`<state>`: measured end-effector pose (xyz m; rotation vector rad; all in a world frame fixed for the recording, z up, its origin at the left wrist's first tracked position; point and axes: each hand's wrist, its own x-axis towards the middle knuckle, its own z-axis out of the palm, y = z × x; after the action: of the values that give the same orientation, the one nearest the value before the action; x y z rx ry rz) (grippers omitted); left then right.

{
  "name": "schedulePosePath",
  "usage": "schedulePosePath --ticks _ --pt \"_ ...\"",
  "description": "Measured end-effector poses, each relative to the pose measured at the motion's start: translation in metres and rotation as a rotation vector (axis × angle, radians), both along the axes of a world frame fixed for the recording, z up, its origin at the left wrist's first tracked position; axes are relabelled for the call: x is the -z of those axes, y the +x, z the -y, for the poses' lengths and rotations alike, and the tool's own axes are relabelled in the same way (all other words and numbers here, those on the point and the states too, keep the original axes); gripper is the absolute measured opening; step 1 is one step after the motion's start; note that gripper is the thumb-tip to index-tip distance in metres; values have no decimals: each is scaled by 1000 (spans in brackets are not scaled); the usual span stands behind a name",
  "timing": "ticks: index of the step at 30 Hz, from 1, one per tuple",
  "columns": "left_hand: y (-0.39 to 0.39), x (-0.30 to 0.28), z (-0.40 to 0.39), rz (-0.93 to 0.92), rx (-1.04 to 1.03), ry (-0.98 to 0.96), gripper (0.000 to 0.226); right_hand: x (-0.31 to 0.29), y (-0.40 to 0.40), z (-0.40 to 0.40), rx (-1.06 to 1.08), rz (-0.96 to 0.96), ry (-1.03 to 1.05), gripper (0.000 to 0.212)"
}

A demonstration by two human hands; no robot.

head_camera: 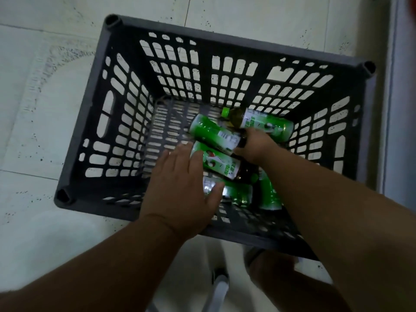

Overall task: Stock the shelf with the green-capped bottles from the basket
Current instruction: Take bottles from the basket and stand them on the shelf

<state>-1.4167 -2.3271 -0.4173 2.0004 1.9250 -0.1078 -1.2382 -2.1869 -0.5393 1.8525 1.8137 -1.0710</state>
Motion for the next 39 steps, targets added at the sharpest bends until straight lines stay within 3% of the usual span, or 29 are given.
schedulePosePath --ticks 3,5,8,10,13,18,20,25,31,35,39 --pt "-1 2 1 10 4 14 71 11 3 0 -96 60 -43 69" --pt "-1 3 0 16 -5 22 71 12 0 1 -103 37 -73 67" --pt "-1 2 -1 22 -4 20 69 6 -4 1 -97 -23 -88 48" --pt "-1 1 0 35 -6 19 68 -3 -7 3 -55 -57 -70 52" --pt "-1 0 0 29 -12 -14 69 -28 -11 2 -26 -108 6 68" --pt "-1 0 -1 33 -13 -10 70 -66 -24 1 -52 -131 295 71" --pt "-1 1 -1 29 -7 -1 70 -64 -31 8 65 -232 379 71" --pt "-1 3 0 50 -17 26 70 -38 -52 23 469 -517 357 71" --pt "-1 4 0 60 -24 41 71 -33 -67 18 291 -609 233 58" --pt "-1 1 -3 59 -29 40 71 -53 -65 16 270 -532 319 53" --pt "0 -7 -2 70 -22 29 70 -109 -42 16 283 -503 434 49"
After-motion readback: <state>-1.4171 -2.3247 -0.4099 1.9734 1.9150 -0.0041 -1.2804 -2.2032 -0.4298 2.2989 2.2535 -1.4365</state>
